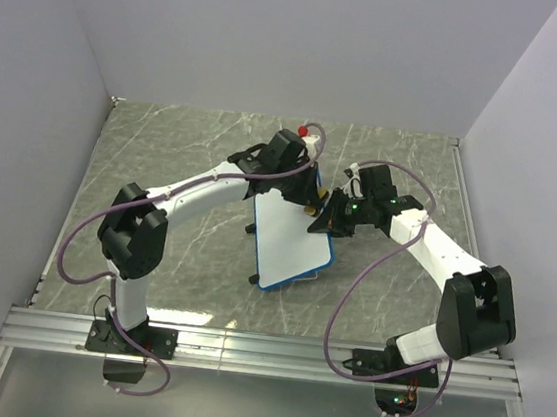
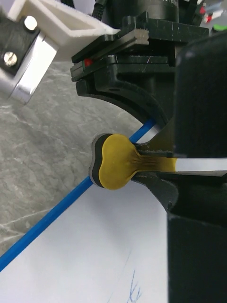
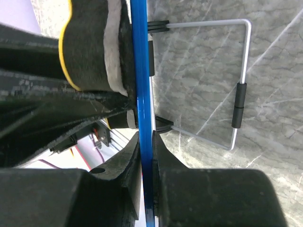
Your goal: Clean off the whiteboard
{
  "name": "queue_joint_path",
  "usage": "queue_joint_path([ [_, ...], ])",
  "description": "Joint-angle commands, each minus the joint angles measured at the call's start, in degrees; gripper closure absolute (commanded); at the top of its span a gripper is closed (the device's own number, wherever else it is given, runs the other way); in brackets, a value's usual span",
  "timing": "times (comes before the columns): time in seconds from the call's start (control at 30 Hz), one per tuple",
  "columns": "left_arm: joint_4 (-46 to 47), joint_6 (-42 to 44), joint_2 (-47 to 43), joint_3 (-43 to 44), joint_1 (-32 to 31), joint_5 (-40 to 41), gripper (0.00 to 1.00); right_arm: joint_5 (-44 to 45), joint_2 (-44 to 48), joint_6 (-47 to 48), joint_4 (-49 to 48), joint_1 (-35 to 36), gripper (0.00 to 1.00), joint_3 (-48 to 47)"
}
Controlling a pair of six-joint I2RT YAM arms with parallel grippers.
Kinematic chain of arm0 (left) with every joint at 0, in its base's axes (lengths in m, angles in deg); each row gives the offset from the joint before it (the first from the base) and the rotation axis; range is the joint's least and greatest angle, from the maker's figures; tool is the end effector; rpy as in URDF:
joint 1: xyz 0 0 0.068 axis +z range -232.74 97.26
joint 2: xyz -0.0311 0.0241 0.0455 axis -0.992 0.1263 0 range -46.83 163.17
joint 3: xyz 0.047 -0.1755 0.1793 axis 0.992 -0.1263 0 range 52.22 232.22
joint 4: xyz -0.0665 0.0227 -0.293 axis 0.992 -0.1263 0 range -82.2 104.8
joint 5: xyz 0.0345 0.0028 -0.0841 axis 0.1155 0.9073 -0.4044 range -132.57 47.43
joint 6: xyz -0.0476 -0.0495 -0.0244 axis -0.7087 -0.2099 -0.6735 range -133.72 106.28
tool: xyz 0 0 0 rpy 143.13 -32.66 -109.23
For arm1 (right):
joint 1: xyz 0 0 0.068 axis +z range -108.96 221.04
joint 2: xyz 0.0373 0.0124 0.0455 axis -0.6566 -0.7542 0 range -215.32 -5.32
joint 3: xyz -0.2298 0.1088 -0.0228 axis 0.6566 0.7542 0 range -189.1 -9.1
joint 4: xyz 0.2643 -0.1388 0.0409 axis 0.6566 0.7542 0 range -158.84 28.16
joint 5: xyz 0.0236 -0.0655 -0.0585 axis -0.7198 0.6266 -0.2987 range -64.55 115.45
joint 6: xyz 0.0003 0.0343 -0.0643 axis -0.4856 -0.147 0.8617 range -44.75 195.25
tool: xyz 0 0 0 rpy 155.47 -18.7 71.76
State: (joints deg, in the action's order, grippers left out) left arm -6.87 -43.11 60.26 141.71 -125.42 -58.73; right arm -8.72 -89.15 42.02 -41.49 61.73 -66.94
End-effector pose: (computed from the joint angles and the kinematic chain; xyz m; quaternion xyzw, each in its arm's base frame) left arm 0.3462 -0.3421 0.2352 0.1633 0.8817 -0.3522 0.2683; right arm 0.3174 0.1562 0.1864 0.0073 0.9120 0.3849 0.1415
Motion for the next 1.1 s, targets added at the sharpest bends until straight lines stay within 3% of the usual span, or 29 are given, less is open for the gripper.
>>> queue_joint_path([
  [0.0, -0.30, -1.55, 3.56, -2.38, 0.74, -4.85, 1.00, 1.74, -1.86, 3.88, 2.09, 2.08, 1.00, -1.48],
  [0.23, -2.22, -2.35, 7.16, -4.33, 10.32, 0.06, 1.00, 2.27, -1.07, 4.76, 3.32, 2.08, 1.00, -1.48],
  [0.43, -4.70, -1.20, 13.49, -3.97, 14.63, 1.58, 1.00, 2.71, -0.63, 5.55, 4.37, 2.08, 1.00, -1.83],
  [0.6, -6.45, 1.35, 15.78, -1.09, 14.81, 2.62, 1.00, 2.45, -0.89, 5.72, 4.37, 2.16, 1.00, -1.83],
  [0.87, -7.33, 1.96, 10.17, 3.13, 13.15, -0.53, 1.00, 1.92, -0.98, 4.94, 2.80, 2.16, 1.00, -0.96],
  [1.07, -10.84, 2.58, 11.47, 14.47, 7.53, -4.75, 1.00, 1.65, -0.54, 4.49, 1.48, 2.16, 1.00, 0.54],
])
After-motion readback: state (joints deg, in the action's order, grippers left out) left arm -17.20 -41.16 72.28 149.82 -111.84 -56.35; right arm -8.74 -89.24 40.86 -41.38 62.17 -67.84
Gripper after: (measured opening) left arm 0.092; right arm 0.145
